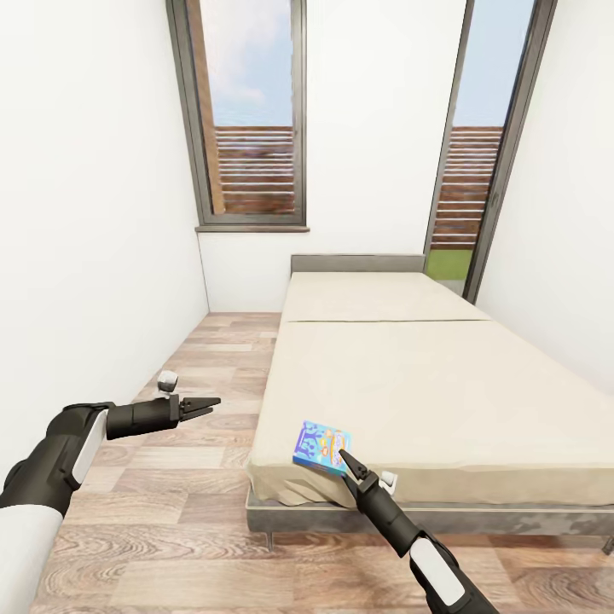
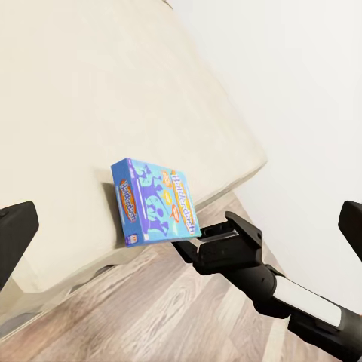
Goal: Put all the toys in the child's room - the three board games (two on the bed and one on the table), the two jigsaw puzzles on the table, and the tennis ball on the table - inside the toy box on the table in the child's room.
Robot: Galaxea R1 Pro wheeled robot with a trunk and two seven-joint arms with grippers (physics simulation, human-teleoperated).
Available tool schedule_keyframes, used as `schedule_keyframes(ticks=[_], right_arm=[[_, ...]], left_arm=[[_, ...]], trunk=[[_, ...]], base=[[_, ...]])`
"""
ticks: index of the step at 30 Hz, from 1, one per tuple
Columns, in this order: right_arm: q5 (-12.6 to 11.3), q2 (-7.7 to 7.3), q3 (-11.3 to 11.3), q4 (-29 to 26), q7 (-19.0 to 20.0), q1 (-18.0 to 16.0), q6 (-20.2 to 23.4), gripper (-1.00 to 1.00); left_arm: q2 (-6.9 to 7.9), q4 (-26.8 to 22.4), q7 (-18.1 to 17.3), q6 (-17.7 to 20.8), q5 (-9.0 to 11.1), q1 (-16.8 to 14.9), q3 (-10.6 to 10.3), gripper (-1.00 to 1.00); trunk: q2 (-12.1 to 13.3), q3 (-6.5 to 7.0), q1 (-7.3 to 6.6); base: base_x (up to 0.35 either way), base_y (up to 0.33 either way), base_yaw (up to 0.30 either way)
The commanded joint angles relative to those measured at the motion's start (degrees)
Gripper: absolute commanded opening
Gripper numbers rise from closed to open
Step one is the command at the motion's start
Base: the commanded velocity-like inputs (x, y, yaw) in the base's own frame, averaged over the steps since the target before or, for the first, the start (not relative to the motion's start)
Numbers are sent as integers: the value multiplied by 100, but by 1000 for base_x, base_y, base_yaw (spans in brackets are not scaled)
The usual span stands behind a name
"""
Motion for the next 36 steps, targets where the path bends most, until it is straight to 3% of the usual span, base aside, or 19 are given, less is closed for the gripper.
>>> schedule_keyframes(ticks=[1,13,14,36], right_arm=[[-60,-1,7,2,5,-3,51,100],[-60,-1,11,2,5,-3,50,100],[-60,-1,10,2,5,-3,50,-100],[-60,-1,11,2,5,-3,50,-100]], left_arm=[[1,0,-5,41,16,-2,0,100],[-1,0,-5,41,16,-2,0,100],[-2,0,-5,41,17,-2,0,100],[-7,0,-5,41,14,-2,0,100]], trunk=[[-2,-6,-1],[-2,-6,-1],[-2,-6,-1],[-2,-6,-1]], base=[[0,0,0],[0,0,0],[0,0,0],[0,0,0]])
